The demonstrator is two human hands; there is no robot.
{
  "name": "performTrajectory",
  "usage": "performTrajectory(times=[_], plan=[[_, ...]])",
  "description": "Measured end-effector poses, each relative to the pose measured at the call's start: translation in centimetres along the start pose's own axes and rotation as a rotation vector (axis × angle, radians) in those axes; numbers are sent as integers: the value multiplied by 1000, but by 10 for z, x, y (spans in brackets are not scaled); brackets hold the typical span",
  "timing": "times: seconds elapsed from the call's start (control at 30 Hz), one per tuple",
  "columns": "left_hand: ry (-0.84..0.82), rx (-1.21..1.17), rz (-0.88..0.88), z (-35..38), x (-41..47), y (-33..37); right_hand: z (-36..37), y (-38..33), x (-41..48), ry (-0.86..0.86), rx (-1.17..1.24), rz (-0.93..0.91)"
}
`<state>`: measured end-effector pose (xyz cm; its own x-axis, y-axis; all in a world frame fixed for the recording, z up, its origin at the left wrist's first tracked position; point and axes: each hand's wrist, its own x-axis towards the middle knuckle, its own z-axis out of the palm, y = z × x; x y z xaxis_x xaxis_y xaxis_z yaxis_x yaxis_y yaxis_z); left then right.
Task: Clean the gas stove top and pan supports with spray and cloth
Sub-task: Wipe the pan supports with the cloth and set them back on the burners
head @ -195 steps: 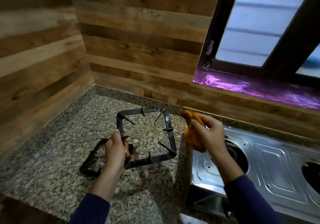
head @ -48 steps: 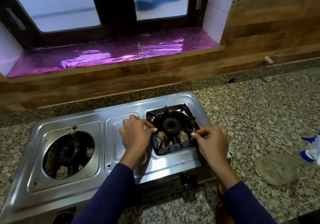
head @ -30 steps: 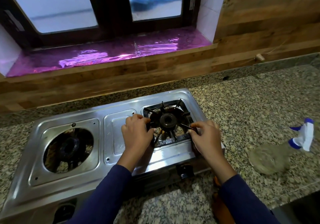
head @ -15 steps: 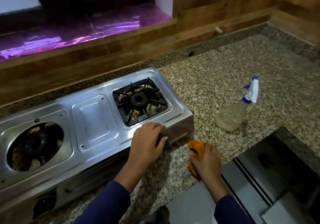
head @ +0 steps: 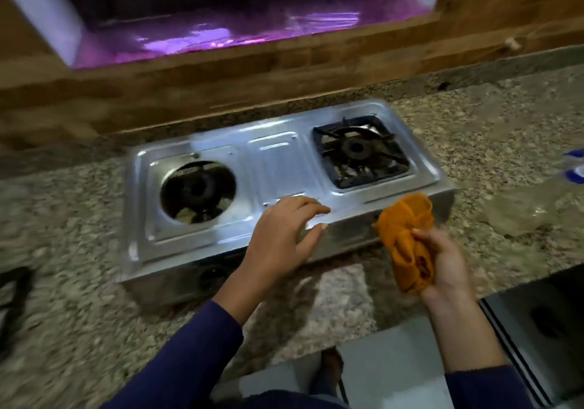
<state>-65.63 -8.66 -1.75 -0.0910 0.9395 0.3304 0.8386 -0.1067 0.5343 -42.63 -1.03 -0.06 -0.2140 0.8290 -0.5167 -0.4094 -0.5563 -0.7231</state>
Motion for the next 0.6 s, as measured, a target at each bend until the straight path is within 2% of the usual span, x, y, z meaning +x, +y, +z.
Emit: performTrajectory(times=[0.07,0.2,0.27,0.43,0.5,0.6], plan=[[90,-12,-44,-38,-31,-29,58,24,-26,-149,119,71],[199,29,-142,-117,-110,-93,175,100,-70,-385,96,242],[243,67,-238,-160,-165,-131,234,155,-91,-479,-5,316],[441,174,-728,-246,-312,-224,337,308,-111,-729,-209,577],[543,178,-954,-271,-365,-254,365,361,-121,-756,-302,593],[599,140,-1255,-296,-419,-286,391,414,-136,-733,-522,493]])
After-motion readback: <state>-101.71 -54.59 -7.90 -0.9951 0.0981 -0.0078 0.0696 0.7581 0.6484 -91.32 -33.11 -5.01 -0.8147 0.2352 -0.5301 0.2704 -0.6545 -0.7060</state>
